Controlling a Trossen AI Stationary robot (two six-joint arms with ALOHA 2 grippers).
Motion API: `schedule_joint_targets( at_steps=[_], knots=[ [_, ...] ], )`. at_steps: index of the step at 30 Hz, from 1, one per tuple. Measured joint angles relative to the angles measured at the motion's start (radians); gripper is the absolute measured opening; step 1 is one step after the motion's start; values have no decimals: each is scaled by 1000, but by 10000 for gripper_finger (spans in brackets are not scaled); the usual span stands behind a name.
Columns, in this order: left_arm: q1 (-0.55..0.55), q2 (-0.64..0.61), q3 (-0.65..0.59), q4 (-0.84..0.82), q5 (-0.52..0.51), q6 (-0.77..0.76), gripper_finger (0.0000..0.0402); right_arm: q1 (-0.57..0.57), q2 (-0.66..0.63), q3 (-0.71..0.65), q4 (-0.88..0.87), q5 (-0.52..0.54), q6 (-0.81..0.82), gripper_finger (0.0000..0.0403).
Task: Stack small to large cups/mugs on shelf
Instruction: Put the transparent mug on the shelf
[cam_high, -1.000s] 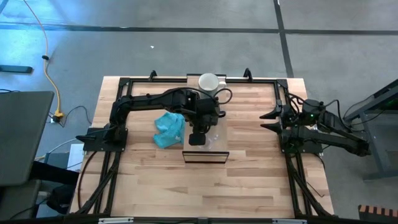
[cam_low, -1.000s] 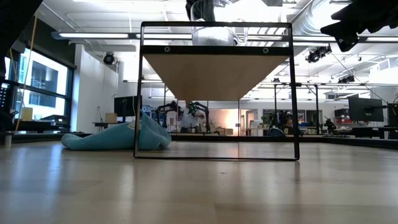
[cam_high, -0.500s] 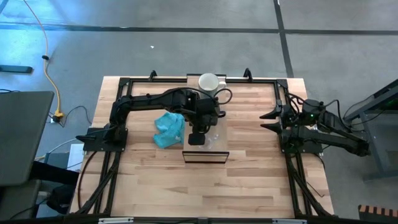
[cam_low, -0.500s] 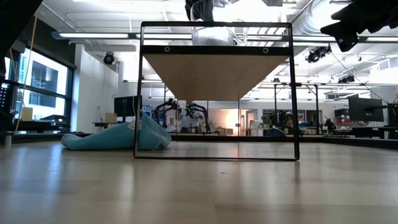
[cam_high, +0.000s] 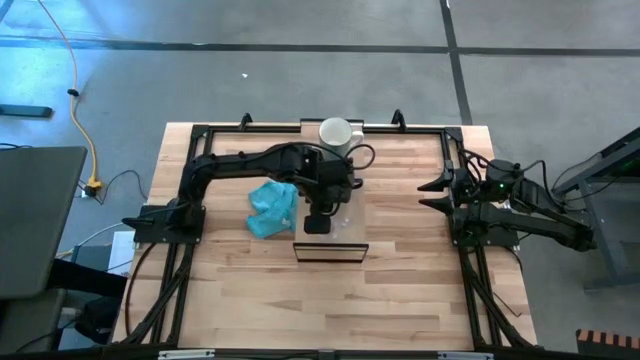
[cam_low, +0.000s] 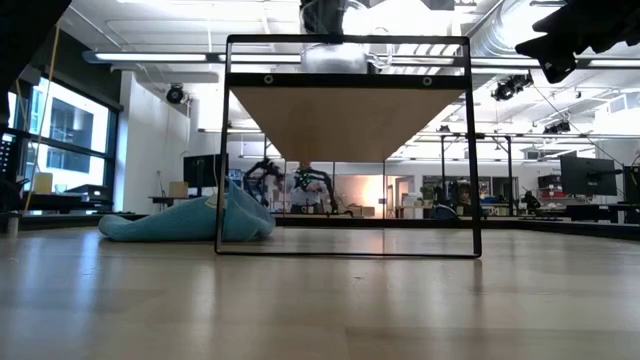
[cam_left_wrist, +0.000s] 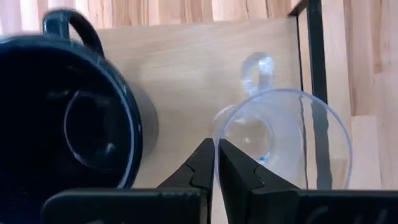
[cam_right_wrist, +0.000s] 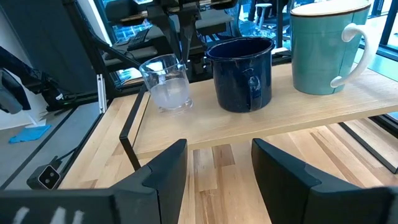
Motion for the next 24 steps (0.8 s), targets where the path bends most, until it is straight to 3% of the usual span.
schedule_joint_targets(
  at_steps=[24],
  knots=[
    [9,10,-1,25,38,-34,10,0,0,0,0,0,-3,171]
  ],
)
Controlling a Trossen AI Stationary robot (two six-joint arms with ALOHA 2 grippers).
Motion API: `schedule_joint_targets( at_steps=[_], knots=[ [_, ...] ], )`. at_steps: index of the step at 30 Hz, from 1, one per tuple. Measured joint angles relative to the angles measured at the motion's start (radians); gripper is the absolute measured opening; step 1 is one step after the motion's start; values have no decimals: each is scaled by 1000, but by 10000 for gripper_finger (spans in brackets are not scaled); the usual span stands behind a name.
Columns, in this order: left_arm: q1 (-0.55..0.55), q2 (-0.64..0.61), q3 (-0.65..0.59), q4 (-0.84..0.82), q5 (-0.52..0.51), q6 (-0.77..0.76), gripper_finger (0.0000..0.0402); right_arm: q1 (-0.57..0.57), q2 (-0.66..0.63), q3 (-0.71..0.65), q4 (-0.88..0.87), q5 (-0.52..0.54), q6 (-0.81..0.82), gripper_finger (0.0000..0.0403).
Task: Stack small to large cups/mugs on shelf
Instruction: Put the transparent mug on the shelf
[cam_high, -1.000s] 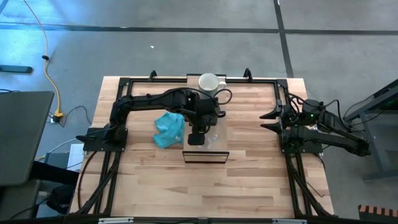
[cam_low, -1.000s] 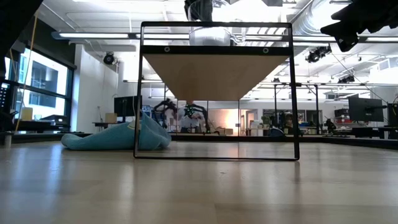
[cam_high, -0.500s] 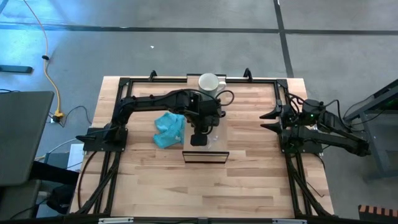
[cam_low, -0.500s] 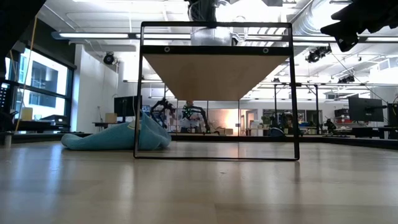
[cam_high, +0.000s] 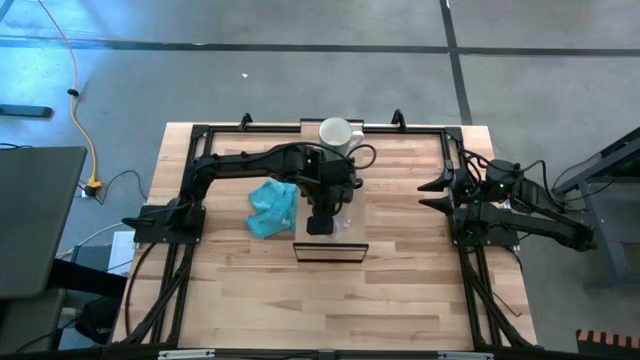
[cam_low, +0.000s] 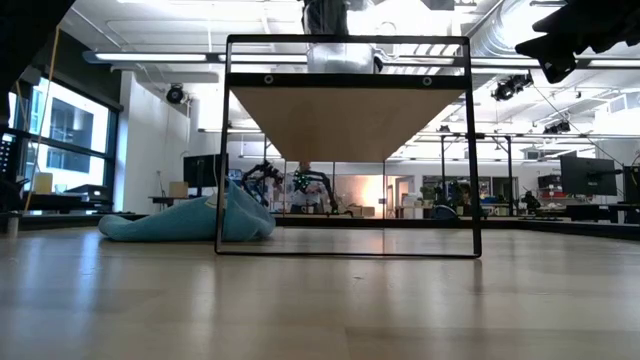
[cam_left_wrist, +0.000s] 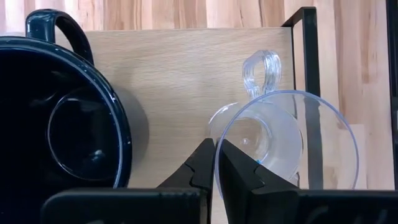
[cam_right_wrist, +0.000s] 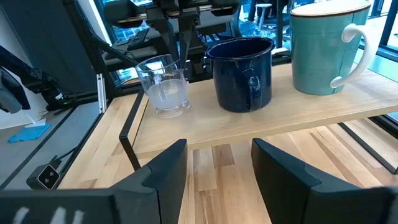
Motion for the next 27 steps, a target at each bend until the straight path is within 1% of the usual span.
schedule_joint_targets(
  at_steps=[17,23,27],
  knots=[
    [6,0,0,5,1,-30,10,0,0,0,0,0,0,171],
    [6,0,0,6,38,-41,10,0,0,0,0,0,0,171],
    [6,0,0,6,41,-41,10,0,0,0,0,0,0,171]
  ],
)
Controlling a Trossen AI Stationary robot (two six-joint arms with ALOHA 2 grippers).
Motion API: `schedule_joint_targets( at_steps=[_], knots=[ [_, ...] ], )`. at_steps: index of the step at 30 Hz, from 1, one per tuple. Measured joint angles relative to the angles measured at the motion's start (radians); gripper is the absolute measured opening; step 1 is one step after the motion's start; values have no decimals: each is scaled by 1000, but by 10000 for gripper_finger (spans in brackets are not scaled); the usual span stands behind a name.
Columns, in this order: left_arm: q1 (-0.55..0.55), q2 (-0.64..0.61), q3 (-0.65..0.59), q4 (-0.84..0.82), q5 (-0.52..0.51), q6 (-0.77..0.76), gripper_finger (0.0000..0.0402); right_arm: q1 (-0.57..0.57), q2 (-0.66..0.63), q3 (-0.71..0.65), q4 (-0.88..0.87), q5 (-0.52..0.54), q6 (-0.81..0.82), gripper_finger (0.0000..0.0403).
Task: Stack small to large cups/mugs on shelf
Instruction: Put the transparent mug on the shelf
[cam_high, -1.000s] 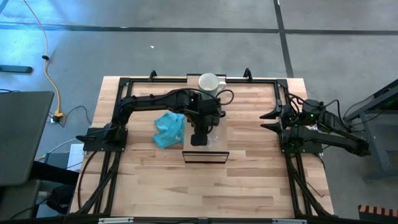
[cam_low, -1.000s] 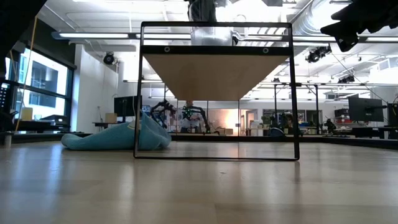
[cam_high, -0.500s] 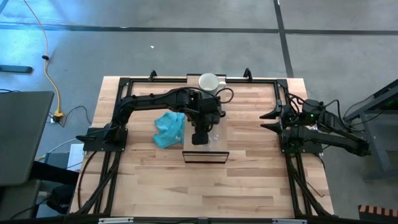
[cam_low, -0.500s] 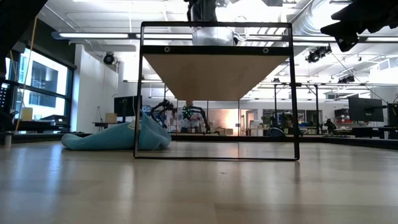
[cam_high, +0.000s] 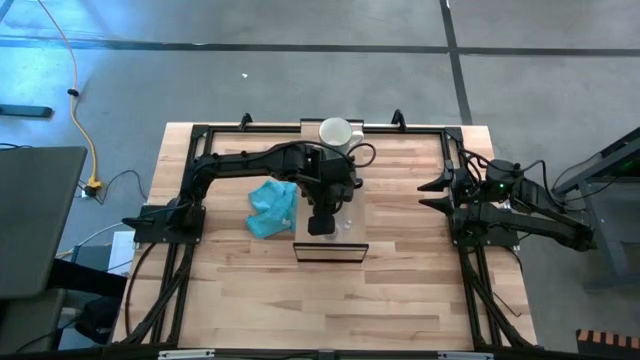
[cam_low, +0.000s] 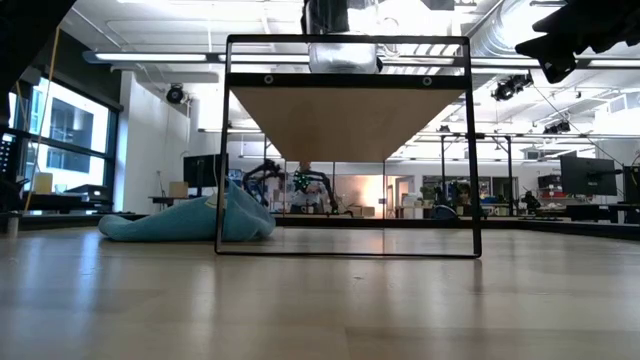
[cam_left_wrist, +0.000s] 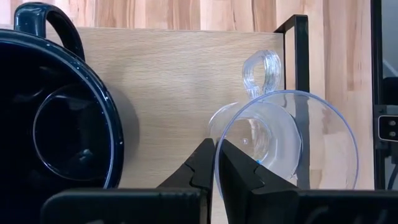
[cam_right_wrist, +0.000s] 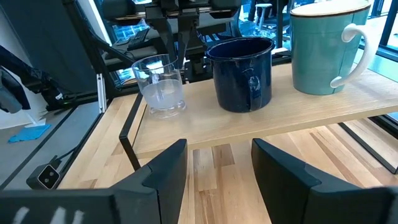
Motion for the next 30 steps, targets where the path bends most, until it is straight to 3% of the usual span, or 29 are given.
schedule_joint_targets(
  at_steps=[30],
  knots=[
    [7,0,0,0,15,-16,10,0,0,0,0,0,0,171]
  ],
)
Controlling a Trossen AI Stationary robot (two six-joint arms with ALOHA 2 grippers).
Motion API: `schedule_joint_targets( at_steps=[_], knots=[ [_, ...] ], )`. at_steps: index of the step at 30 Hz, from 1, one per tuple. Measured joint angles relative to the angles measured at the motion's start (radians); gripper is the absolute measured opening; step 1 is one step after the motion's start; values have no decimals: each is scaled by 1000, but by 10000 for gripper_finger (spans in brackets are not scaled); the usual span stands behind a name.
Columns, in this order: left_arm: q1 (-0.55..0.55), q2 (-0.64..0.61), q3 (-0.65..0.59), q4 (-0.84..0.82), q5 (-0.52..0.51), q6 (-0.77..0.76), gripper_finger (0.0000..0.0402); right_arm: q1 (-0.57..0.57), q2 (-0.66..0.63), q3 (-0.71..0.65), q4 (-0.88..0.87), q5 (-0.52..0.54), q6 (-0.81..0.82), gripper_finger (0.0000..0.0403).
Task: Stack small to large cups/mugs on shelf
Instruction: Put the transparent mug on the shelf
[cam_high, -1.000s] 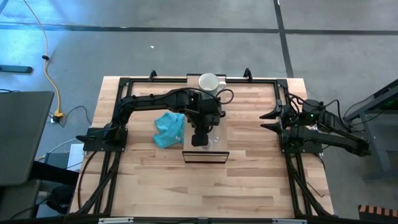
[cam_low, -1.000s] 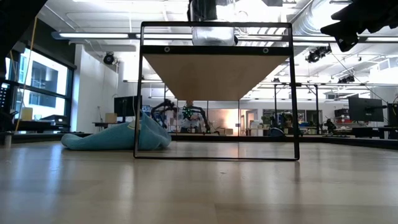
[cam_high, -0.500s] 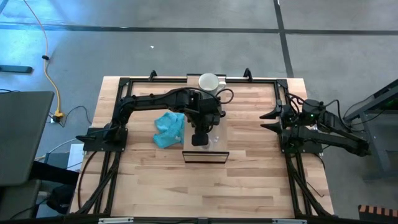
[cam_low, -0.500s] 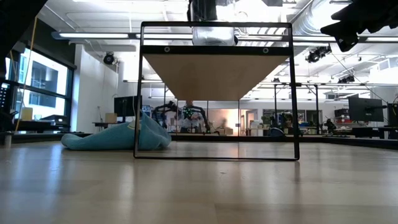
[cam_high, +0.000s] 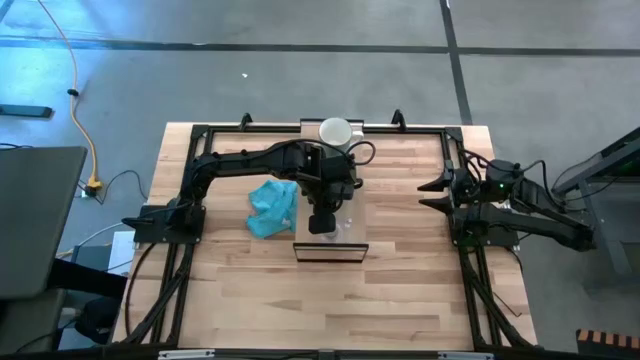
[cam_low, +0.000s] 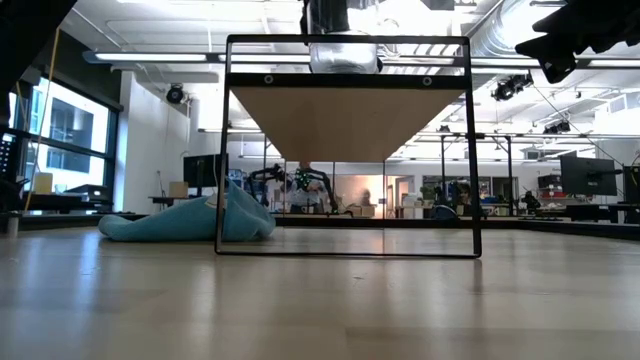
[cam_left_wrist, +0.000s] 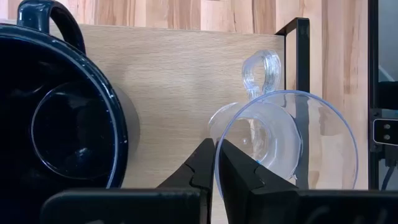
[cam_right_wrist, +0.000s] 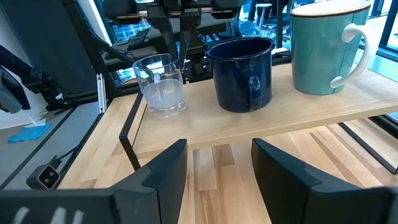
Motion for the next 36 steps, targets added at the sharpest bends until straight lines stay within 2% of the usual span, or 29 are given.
schedule_joint_targets(
  at_steps=[28,31,36],
  knots=[
    [4,0,0,20,2,-26,13,0,0,0,0,0,0,171],
    [11,0,0,19,20,-36,33,0,0,0,0,0,0,171],
    [11,0,0,18,6,-38,92,0,0,0,0,0,0,171]
  ],
)
